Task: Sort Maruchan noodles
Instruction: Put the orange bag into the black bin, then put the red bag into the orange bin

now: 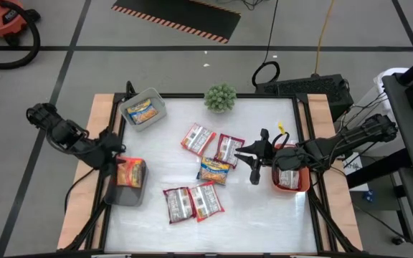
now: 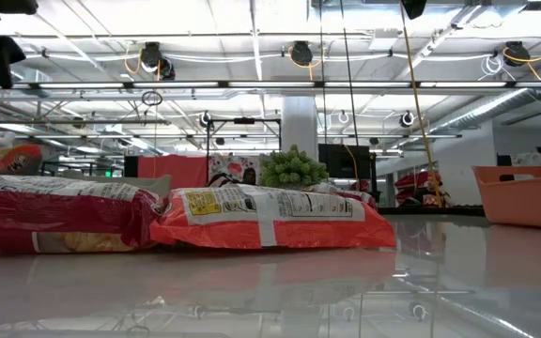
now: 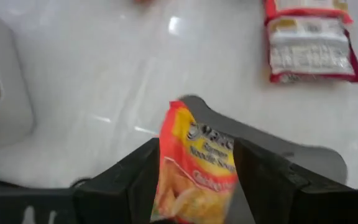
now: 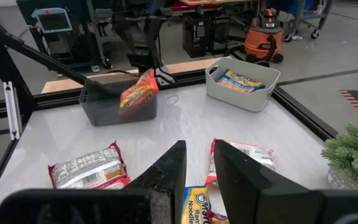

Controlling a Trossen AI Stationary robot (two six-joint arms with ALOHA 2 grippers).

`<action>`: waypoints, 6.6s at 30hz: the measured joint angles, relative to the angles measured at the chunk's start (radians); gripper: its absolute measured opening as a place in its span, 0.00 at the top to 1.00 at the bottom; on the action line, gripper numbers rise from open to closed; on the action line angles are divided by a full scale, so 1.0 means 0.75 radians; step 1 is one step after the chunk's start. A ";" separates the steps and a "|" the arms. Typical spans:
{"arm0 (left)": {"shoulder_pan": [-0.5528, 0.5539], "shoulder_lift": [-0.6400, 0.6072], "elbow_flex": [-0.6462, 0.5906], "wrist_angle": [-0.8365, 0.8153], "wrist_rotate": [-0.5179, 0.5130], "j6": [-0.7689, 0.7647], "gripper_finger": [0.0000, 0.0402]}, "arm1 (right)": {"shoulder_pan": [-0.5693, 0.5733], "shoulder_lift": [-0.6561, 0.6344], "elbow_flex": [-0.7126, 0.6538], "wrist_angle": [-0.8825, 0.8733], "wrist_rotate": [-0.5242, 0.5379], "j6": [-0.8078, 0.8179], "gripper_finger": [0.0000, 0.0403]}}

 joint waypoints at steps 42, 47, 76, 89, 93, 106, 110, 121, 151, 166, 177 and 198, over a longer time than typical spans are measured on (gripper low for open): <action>0.005 0.811 -0.297 0.287 0.025 -0.129 0.72 | 0.001 0.000 0.000 -0.001 -0.001 0.004 0.80; -0.006 0.812 -0.317 0.325 0.090 -0.150 0.72 | 0.001 0.000 -0.001 0.000 -0.001 0.005 0.80; 0.084 0.798 0.326 0.387 -0.418 0.591 0.72 | 0.001 0.291 0.181 0.219 -0.143 -0.016 0.80; 0.141 0.753 0.290 0.557 -0.425 0.734 0.72 | -0.026 0.617 0.543 -0.150 -0.282 0.036 0.80; 0.141 0.753 0.290 0.544 -0.425 0.752 0.72 | -0.029 0.708 0.627 -0.225 -0.340 0.011 0.80; 0.144 0.753 0.290 0.527 -0.425 0.750 0.72 | -0.098 0.831 0.636 -0.359 -0.523 -0.111 0.80; 0.145 0.753 0.289 0.529 -0.425 0.748 0.72 | -0.139 0.834 0.625 -0.357 -0.523 -0.111 0.80; 0.145 0.753 0.289 0.539 -0.425 0.737 0.72 | -0.227 0.834 0.497 -0.385 -0.519 -0.102 0.80; 0.165 0.754 0.102 0.693 -0.423 0.877 0.72 | -0.247 0.820 0.153 -0.547 -0.357 -0.133 0.60; 0.298 0.754 0.093 0.713 -0.422 0.873 0.72 | -0.285 0.819 0.086 -0.510 -0.272 -0.207 0.81; 0.301 0.754 0.093 0.726 -0.422 0.877 0.72 | -0.291 0.818 0.100 -0.497 -0.277 -0.220 0.99; 0.346 1.036 0.096 1.336 -0.347 1.233 0.67 | -0.243 0.622 0.193 -0.358 -0.238 -0.204 1.00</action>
